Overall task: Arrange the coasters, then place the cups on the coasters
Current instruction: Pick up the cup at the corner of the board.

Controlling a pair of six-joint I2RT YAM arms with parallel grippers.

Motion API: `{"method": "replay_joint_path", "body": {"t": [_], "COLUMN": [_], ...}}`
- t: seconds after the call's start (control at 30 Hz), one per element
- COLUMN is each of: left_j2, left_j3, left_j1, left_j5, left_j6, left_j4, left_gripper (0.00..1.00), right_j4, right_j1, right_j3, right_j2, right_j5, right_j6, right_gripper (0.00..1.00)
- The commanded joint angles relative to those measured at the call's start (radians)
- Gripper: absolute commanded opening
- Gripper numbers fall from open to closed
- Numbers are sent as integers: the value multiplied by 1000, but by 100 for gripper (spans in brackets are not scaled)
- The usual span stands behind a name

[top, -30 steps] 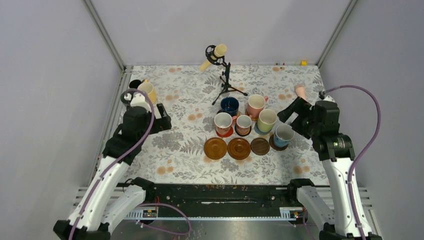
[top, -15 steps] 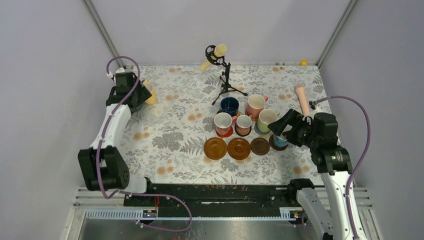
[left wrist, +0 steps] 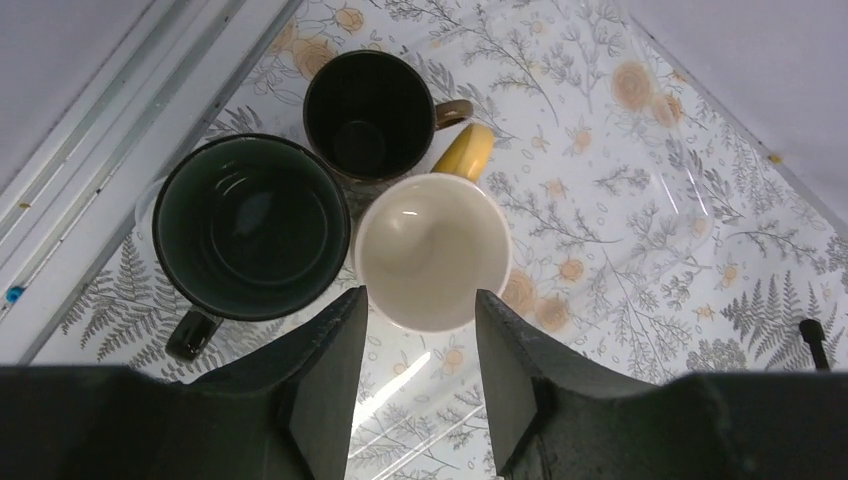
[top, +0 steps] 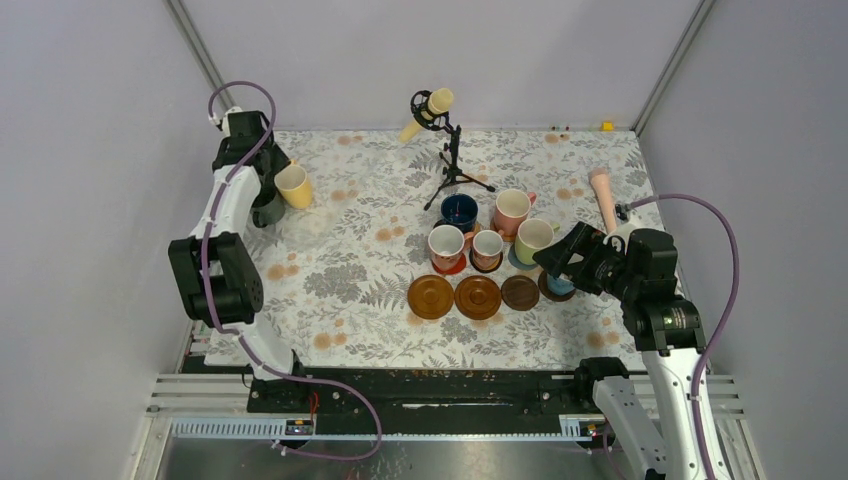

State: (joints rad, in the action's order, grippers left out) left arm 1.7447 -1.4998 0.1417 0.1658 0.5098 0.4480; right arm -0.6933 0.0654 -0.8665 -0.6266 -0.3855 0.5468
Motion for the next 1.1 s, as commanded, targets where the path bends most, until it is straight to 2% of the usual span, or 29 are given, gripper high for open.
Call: {"method": "replay_joint_path", "body": {"t": [0.0,0.43,0.73,0.93,1.07], "left_j2": [51,164,206,211,202], "left_j3": [-79,-109,-109,-97,-89], "left_j1": [22,35,34,33,33], "left_j5": [18,-23,-54,-82,-98], "left_j6": [-45,-71,-78,-73,-78], "left_j4": [-4,-9,-14,-8,-5], "left_gripper": [44,40,29,30,18], "right_j4": [34,62,70,69,69], "right_j1": [5,5,5,5,5], "right_j3": [2,20,32,34,37], "right_j2": [-4,-20,-15,-19,-20], "right_j5": [-23,-32,-32,-32,-40], "right_j6": [-26,-2,3,0,-2], "right_gripper": [92,89,88,89,89]}}
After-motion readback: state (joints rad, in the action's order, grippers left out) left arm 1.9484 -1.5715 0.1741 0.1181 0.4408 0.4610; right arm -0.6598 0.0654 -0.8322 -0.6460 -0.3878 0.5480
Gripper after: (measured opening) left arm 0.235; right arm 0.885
